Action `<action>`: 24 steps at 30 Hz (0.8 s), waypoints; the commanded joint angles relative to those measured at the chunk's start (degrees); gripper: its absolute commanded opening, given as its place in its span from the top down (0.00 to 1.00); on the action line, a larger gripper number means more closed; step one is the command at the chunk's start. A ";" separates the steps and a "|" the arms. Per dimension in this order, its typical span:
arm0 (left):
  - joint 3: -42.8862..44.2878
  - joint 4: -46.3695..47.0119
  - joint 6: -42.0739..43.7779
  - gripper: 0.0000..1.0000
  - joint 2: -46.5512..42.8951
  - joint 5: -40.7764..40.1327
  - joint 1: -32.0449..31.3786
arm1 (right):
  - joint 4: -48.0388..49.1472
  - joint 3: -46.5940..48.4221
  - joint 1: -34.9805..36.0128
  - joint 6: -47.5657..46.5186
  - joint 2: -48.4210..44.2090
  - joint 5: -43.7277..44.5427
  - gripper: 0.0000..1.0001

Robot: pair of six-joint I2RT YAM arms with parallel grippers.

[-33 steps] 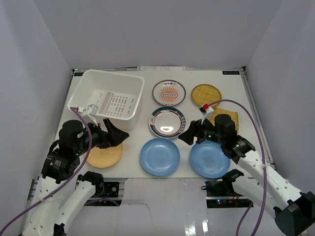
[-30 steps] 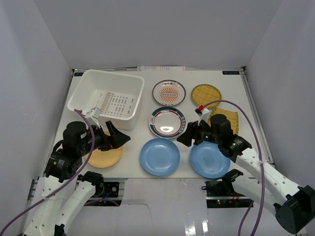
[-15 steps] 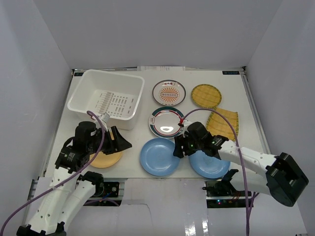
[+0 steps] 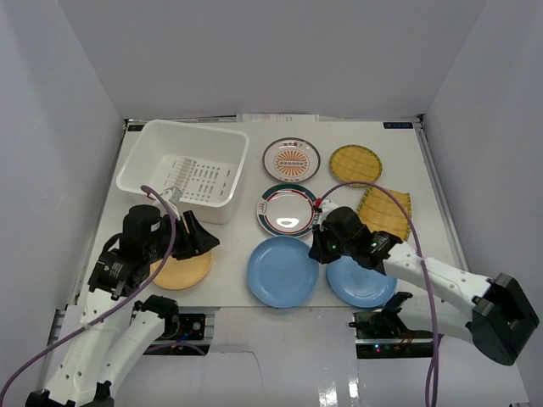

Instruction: Place the plates into the plastic bin on the countertop

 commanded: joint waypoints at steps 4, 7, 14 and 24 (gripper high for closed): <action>9.03 4.24 1.15 0.42 -3.08 -7.37 0.00 | -4.00 23.38 0.32 -3.20 -2.78 6.19 0.92; 9.38 -0.93 -0.07 0.43 -5.45 -17.63 -0.09 | -0.67 34.72 0.32 -4.96 4.70 8.30 0.92; 6.31 -9.12 -6.92 0.42 -8.19 -29.19 -0.09 | 4.00 61.41 0.32 -6.03 26.92 12.26 0.92; -1.78 -9.57 -15.90 0.31 0.96 -28.39 0.00 | 2.43 95.34 3.75 -3.39 60.95 15.77 0.92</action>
